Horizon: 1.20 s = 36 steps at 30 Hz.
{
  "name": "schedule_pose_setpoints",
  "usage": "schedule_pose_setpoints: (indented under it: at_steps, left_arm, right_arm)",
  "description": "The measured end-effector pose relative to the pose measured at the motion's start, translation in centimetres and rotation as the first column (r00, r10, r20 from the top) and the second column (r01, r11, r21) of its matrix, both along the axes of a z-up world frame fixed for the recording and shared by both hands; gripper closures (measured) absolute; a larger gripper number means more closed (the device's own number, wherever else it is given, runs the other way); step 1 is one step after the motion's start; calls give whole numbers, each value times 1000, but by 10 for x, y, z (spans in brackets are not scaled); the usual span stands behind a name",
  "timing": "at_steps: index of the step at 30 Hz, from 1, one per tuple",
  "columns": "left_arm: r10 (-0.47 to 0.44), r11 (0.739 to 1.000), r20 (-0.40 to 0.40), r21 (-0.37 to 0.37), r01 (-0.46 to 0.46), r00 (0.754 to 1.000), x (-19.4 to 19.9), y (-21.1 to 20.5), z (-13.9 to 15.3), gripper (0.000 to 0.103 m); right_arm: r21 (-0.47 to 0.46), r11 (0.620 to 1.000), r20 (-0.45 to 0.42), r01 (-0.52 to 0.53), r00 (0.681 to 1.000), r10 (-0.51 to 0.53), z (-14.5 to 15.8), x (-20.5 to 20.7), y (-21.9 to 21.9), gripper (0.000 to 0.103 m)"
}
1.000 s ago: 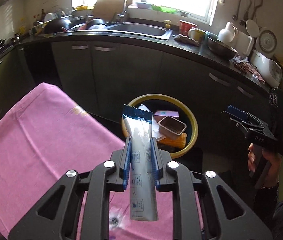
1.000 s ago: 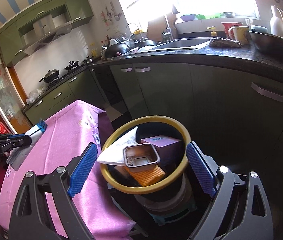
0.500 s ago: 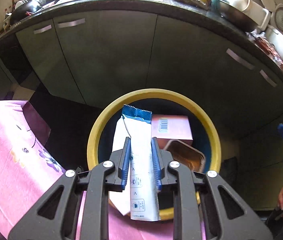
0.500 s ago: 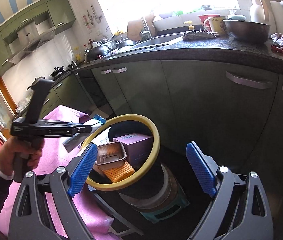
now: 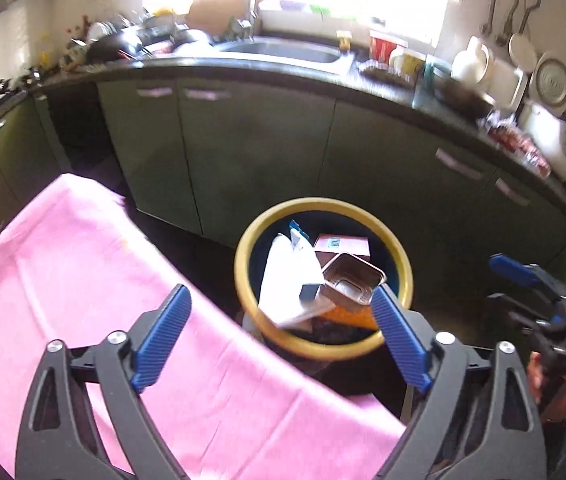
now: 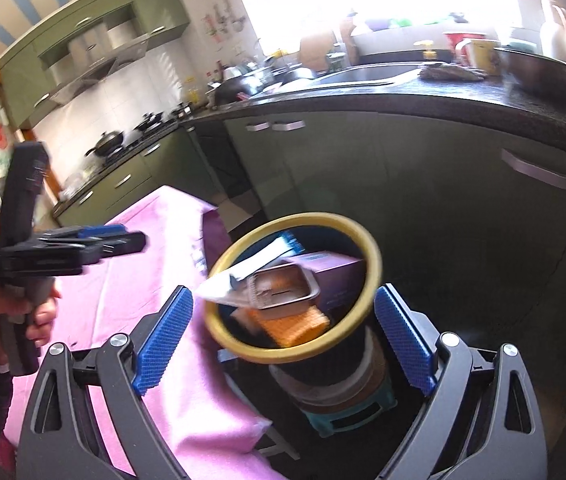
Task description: Collect trash
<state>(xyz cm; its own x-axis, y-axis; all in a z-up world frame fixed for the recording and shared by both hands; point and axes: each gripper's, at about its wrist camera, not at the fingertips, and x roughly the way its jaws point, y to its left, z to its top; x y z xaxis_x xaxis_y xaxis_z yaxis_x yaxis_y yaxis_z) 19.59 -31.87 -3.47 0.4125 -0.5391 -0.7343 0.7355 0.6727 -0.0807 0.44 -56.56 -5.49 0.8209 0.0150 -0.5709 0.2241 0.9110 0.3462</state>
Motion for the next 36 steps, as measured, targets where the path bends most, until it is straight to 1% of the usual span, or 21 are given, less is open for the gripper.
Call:
schedule_pose_setpoints:
  at_steps: [2,4,6,8,11,13,16,19,21,24,29,32,36]
  left_arm:
    - [53,998,37,-32,-52,998,-21,38,14,11]
    - [125,991,74,-66,-120,989,-41,78,25,7]
    - [197,978,103,-90,-188,975,-59,115,32,7]
    - [272,961,133,-90,-262,953,-79,148,35,7]
    - [405,914,190,-102,-392,894,-105,200,37,7]
    - [493,870,216,-120,-479,843,-118,234,41,7]
    - [606,796,219,-184,-577,765,-141,279,47,7]
    - [669,743,219,-238,-626,710,-163,309,53,7]
    - [694,719,222,-248,-649,684,-176,318,55,7]
    - [718,695,214,-279,-663,662,-191,328,58,7]
    - [743,667,213,-318,-674,635,-214,337,61,7]
    - [751,658,219,-324,-679,623,-221,338,62,7]
    - [750,660,240,-319,-680,616,-229,337,61,7]
  right_arm:
    - [-14,999,-2,-52,999,52,2,4,20,12]
    - [-29,995,4,-96,995,96,4,6,39,11]
    - [-48,991,14,-123,992,124,9,7,56,8]
    - [-63,988,31,-143,989,145,15,6,70,7]
    - [-96,981,55,-170,983,176,26,3,93,5]
    - [-122,975,66,-185,979,194,33,1,107,5]
    - [-163,966,80,-200,973,215,44,-5,123,5]
    - [-201,956,89,-214,968,235,53,-12,136,5]
    - [-226,949,92,-218,966,243,58,-19,144,5]
    - [-263,941,98,-211,965,244,66,-31,153,5]
    - [-305,931,101,-202,965,243,73,-53,163,5]
    - [-308,929,106,-207,963,249,74,-63,164,5]
    - [-304,930,115,-208,961,252,75,-73,162,5]
